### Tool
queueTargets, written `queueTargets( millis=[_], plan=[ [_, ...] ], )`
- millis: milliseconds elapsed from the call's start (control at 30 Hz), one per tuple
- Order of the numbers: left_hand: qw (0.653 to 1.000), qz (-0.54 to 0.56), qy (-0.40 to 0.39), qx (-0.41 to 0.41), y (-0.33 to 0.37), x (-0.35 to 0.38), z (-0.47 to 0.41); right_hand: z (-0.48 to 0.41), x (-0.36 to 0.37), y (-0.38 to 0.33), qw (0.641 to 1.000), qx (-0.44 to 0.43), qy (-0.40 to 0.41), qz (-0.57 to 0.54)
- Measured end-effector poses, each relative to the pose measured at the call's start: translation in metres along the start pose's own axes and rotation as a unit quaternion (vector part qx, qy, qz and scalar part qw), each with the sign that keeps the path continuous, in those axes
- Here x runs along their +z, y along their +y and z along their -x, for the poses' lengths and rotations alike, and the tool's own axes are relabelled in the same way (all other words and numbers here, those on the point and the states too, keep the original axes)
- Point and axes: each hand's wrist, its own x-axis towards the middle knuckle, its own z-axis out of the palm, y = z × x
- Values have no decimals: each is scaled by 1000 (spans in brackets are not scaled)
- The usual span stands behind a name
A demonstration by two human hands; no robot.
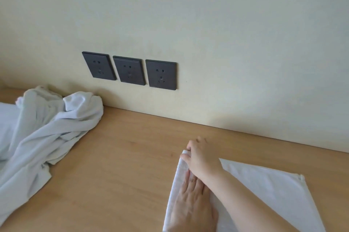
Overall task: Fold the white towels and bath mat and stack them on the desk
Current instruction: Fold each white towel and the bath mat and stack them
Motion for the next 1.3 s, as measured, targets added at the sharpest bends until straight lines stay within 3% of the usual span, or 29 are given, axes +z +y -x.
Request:
queueTargets(
  millis=[133, 333, 400, 500, 567, 600, 667, 800, 900, 933, 1000, 1067, 1300],
  plan=[
    [1000, 8, -22, -3, 3, 3, -8, -17, 4, -5, 998, 45, -47, 21],
    [999, 31, 26, 10, 7, 2, -7, -28, 4, -4, 989, 59, -65, -117],
    [998, 38, 38, 23, 7, 4, -9, -33, 10, -5, 981, 64, -41, -179],
    [997, 72, -9, 17, 6, -2, -10, -37, 21, -3, 974, 59, -1, -217],
    [999, 25, -19, 34, 7, -6, -9, -34, 28, 0, 972, 51, 20, -230],
    [998, 25, -56, 34, 8, -10, -8, -32, 31, 1, 973, 38, 37, -224],
    [998, 21, -42, 33, 9, -8, -7, -29, 32, 4, 981, -2, 49, -190],
    [998, 16, -57, 5, 9, -10, -2, -23, 17, -4, 1000, -26, 10, 10],
    [999, 3, -38, -35, 12, -26, 6, 6, 8, -12, 992, -60, 108, 5],
    [997, 11, -39, -72, 14, -30, 12, 18, 7, -13, 992, -66, 103, -22],
    [990, 39, -15, -135, 15, -33, 26, 40, 16, -14, 995, -61, -5, -83],
    [990, 45, 5, -136, 14, -35, 38, 53, 31, -12, 992, -71, -87, -59],
    [992, 43, -58, -104, 5, -52, 91, 56, 44, -10, 993, -85, -72, 35]
  ],
)
